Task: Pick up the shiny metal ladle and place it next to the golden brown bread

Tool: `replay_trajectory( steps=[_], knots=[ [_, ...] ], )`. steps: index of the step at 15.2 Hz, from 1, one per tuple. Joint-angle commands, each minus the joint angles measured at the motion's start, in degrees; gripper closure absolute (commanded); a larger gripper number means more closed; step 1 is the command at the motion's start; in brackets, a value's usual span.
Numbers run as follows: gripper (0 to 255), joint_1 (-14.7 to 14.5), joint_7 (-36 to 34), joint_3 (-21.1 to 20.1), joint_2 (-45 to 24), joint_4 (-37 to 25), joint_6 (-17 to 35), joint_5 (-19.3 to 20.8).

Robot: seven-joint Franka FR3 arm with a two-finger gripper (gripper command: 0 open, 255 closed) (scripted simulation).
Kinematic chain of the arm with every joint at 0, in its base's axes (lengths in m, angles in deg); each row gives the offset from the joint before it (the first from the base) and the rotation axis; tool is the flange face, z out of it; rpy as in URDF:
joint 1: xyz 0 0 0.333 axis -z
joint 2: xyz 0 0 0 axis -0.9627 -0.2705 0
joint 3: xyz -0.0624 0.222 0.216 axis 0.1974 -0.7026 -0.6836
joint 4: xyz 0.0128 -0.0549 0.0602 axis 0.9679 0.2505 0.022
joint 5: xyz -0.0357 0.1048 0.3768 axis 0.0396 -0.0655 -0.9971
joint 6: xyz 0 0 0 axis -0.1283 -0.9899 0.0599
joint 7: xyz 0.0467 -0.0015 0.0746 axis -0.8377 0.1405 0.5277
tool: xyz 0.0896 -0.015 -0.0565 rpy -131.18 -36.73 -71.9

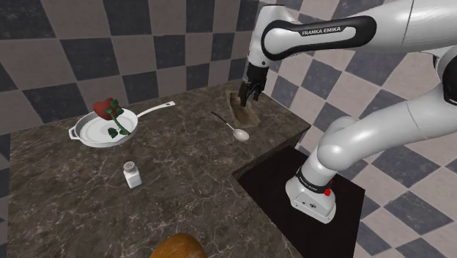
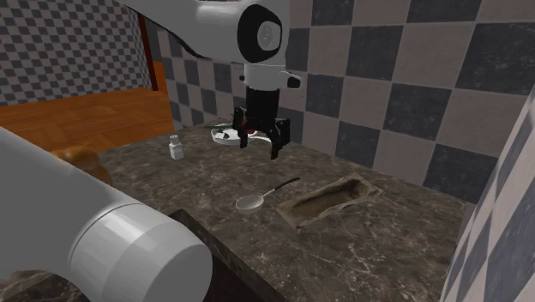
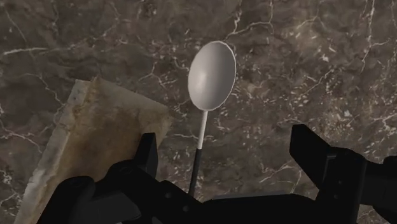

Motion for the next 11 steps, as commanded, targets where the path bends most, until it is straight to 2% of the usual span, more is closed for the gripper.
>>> replay_trajectory(
  steps=[1,10,11],
  knots=[
    [0,0.41,-0.90,-0.01,-3.81,1.02,5.27,-0.62],
    [0,0.89,-4.76,-0.35,-22.16,1.19,25.22,-4.55],
    [0,0.89,-4.80,-0.35,-22.44,1.14,25.47,-4.61]
  ],
)
